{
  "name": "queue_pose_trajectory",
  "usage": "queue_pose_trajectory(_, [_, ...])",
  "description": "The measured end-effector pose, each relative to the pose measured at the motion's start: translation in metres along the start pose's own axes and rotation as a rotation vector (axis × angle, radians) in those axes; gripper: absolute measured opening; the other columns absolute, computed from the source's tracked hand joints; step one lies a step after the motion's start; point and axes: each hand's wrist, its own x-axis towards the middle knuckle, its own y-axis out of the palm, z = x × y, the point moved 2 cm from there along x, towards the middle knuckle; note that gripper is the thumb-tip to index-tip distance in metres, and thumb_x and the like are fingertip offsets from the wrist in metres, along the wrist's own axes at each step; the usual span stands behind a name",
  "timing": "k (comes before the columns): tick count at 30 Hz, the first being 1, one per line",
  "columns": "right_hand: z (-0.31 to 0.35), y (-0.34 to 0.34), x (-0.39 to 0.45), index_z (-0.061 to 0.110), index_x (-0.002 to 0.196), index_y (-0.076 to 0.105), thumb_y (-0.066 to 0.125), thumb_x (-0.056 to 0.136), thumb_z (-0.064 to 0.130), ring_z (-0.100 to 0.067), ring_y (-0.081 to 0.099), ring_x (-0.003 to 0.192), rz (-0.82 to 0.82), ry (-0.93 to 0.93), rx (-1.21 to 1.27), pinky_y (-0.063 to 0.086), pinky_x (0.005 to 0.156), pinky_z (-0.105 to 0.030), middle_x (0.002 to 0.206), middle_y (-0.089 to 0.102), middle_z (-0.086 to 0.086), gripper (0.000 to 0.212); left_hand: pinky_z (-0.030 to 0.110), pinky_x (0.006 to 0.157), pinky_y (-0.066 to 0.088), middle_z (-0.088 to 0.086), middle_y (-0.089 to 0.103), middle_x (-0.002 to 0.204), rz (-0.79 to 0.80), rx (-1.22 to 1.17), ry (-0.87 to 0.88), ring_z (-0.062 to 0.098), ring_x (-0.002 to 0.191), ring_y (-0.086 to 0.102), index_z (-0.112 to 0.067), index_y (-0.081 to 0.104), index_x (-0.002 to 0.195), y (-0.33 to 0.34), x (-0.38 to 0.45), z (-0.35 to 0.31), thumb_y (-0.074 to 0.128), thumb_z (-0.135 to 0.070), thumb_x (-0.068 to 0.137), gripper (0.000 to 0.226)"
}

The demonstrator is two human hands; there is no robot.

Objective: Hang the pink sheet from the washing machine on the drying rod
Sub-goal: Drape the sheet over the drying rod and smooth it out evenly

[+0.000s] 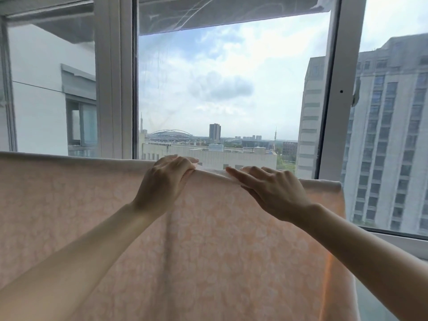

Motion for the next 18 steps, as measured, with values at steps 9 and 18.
queue_pose_trajectory(9, [0.013, 0.019, 0.008, 0.024, 0.151, 0.026, 0.034, 0.101, 0.037, -0.025, 0.061, 0.108, -0.039, 0.065, -0.009, 0.053, 0.085, -0.042, 0.139, 0.052, -0.009, 0.052, 0.051, 0.096, 0.05, 0.008, 0.061, 0.129, 0.025, 0.143, 0.017, 0.033, 0.118, 0.059, -0.003, 0.068, 0.098, 0.031, -0.022, 0.02, 0.06, -0.016, 0.092, 0.016])
queue_pose_trajectory(18, [0.053, 0.034, 0.056, 0.008, 0.15, 0.024, 0.049, 0.094, 0.05, -0.029, 0.057, 0.118, 0.0, 0.087, 0.03, 0.049, 0.096, -0.047, 0.142, 0.049, -0.011, 0.075, 0.045, 0.093, 0.054, 0.008, 0.069, 0.118, -0.042, 0.041, -0.059, 0.025, 0.114, 0.062, -0.006, 0.065, 0.096, 0.034, -0.018, 0.019, 0.056, -0.025, 0.095, 0.021])
